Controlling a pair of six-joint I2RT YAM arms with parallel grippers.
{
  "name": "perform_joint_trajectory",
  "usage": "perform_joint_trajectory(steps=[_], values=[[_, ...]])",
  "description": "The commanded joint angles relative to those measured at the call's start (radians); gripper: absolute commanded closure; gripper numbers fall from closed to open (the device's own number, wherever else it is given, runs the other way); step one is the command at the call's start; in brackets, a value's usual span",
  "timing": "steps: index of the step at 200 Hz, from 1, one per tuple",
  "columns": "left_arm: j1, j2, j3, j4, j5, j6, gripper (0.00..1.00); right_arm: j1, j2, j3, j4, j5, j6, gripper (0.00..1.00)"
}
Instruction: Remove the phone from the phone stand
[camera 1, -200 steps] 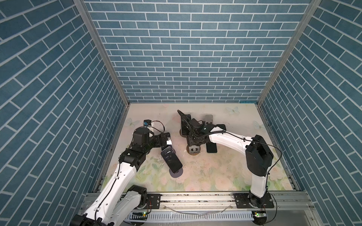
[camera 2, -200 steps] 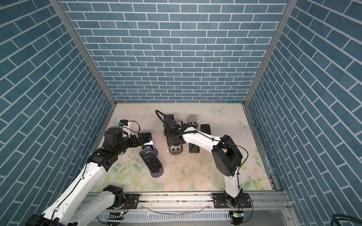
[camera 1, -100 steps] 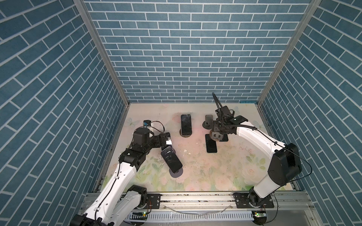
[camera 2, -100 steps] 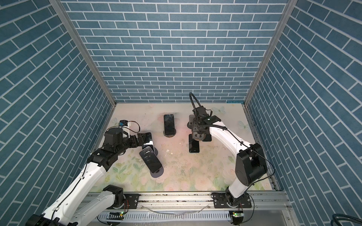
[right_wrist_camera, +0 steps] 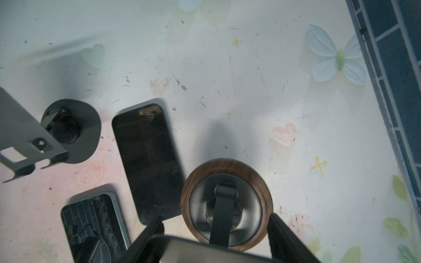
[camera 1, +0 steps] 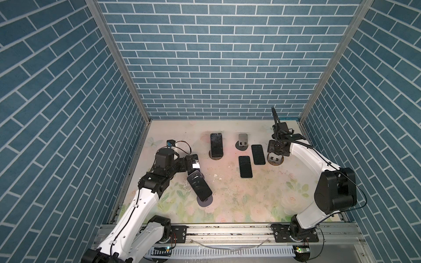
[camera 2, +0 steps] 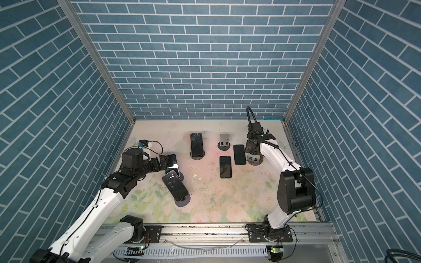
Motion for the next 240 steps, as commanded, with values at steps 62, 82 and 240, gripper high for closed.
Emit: perform_joint_trajectory(steps=[62, 82, 240], values=[[-0.003, -0.007, 0.044, -0.029, -0.014, 0.012, 0.00, -0.089, 0.133, 0.006, 0.129, -0.104, -0.044, 0.41], [-0.003, -0.006, 0.048, -0.034, -0.016, 0.012, 0.00, -0.103, 0.157, 0.011, 0.141, -0.109, -0.044, 0.41], [-0.003, -0.018, 0.058, -0.049, -0.027, -0.020, 0.00, -0.125, 0.109, -0.018, 0.162, -0.131, -0.046, 0.12]])
